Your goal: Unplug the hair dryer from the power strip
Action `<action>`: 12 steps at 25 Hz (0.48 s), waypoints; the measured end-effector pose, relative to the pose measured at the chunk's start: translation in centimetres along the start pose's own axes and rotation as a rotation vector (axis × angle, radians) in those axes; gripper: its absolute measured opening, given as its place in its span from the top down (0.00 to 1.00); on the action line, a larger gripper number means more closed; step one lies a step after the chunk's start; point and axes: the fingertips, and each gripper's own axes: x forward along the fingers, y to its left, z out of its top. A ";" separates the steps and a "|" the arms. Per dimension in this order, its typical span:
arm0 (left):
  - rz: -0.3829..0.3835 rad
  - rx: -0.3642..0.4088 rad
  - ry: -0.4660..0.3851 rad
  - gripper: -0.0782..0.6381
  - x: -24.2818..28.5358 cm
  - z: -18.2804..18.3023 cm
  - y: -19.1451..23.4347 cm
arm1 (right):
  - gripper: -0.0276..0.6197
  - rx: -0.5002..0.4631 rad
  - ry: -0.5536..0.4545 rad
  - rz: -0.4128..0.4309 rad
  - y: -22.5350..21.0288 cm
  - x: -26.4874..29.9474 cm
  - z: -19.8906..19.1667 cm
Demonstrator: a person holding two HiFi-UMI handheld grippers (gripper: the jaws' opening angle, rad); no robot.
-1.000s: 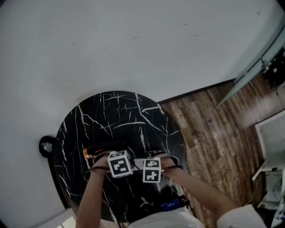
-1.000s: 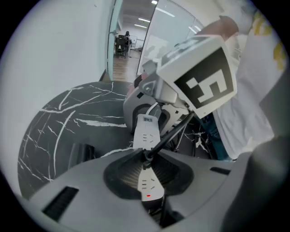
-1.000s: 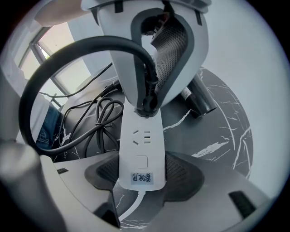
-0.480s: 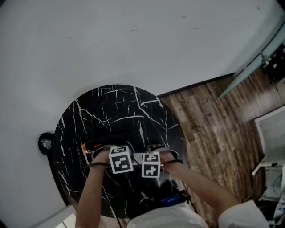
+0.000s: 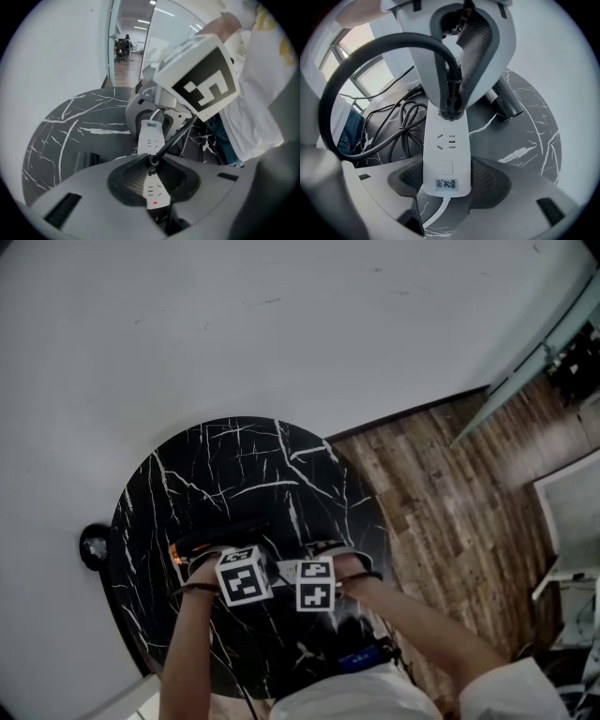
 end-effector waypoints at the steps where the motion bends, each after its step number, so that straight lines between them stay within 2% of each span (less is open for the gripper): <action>1: -0.025 -0.003 -0.016 0.82 -0.3 0.2 0.5 | 0.55 0.006 -0.002 -0.001 -0.1 0.0 0.0; 3: -0.061 0.005 -0.047 0.82 -0.6 1.0 0.7 | 0.55 0.016 0.001 0.000 -0.1 0.1 0.0; 4: -0.054 0.014 -0.042 0.82 -0.5 1.0 0.3 | 0.55 0.017 0.003 0.001 0.0 0.1 0.0; 7: 0.061 0.056 0.010 0.82 -0.1 0.3 -0.5 | 0.55 0.011 0.004 -0.001 0.0 0.1 0.1; 9: 0.095 0.047 0.012 0.82 0.1 0.0 -0.6 | 0.55 0.004 0.007 -0.003 0.0 0.1 0.1; 12: 0.001 -0.023 0.004 0.82 -0.2 0.0 0.1 | 0.55 0.005 0.002 -0.006 0.0 0.1 0.1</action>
